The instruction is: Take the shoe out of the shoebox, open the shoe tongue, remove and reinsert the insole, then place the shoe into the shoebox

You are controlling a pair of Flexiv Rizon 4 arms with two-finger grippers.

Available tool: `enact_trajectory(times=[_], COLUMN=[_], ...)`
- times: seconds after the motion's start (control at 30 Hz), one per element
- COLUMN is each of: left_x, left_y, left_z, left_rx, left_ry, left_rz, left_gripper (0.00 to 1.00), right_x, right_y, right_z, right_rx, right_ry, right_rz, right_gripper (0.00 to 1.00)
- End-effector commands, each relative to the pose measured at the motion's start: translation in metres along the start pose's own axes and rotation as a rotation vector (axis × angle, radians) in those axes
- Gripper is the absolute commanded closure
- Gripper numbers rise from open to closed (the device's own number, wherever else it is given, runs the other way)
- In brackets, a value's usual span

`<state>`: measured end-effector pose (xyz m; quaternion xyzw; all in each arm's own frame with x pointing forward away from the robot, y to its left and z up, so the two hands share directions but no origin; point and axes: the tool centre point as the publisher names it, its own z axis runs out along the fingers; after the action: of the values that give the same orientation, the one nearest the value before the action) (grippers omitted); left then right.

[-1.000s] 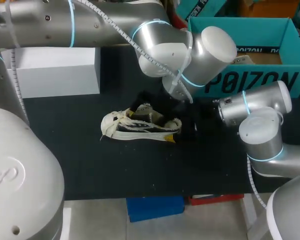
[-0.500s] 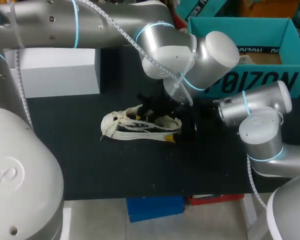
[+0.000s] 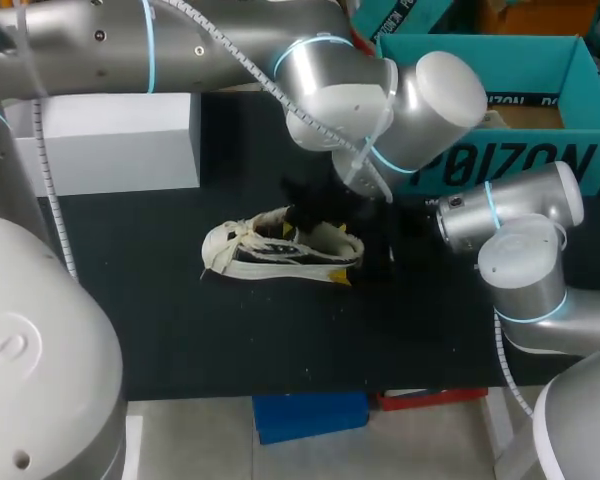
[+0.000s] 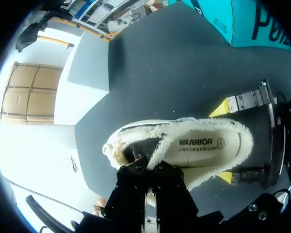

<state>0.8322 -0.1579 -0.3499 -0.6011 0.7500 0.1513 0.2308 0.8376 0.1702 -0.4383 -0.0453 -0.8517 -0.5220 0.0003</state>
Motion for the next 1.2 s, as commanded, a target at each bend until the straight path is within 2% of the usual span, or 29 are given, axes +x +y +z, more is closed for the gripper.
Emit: enact_trajectory(times=[0.03, 0.37, 0.7, 0.8, 0.83, 0.87, 0.9, 1.2], left_x=[-0.017, -0.055, -0.086, -0.09, -0.09, -0.09, -0.09, -0.108], left_y=[0.004, 0.018, 0.037, 0.041, 0.042, 0.043, 0.043, 0.039], left_z=[-0.011, -0.003, 0.018, 0.025, 0.027, 0.029, 0.031, 0.031], left_rx=[0.027, 0.036, 0.014, 0.001, -0.005, -0.014, -0.019, -0.007], left_ry=[0.021, 0.011, -0.033, -0.042, -0.044, -0.048, -0.042, 0.0], left_rz=[-0.009, -0.08, -0.137, -0.141, -0.137, -0.137, -0.137, -0.187], left_gripper=[1.0, 1.0, 1.0, 1.0, 0.94, 0.38, 0.0, 0.0], right_x=[-0.001, -0.001, -0.001, -0.001, -0.001, -0.001, -0.001, -0.001], right_y=[-0.002, -0.002, -0.002, -0.002, -0.002, -0.002, -0.002, -0.002], right_z=[0.004, 0.004, 0.004, 0.004, 0.004, 0.004, 0.004, 0.004], right_rx=[0.001, 0.001, 0.001, 0.001, 0.001, 0.001, 0.001, 0.001], right_ry=[0.0, 0.0, 0.0, 0.0, 0.0, 0.0, 0.0, 0.0], right_rz=[0.001, 0.001, 0.001, 0.001, 0.001, 0.001, 0.001, 0.001], right_gripper=[1.0, 1.0, 1.0, 1.0, 1.0, 1.0, 1.0, 1.0])
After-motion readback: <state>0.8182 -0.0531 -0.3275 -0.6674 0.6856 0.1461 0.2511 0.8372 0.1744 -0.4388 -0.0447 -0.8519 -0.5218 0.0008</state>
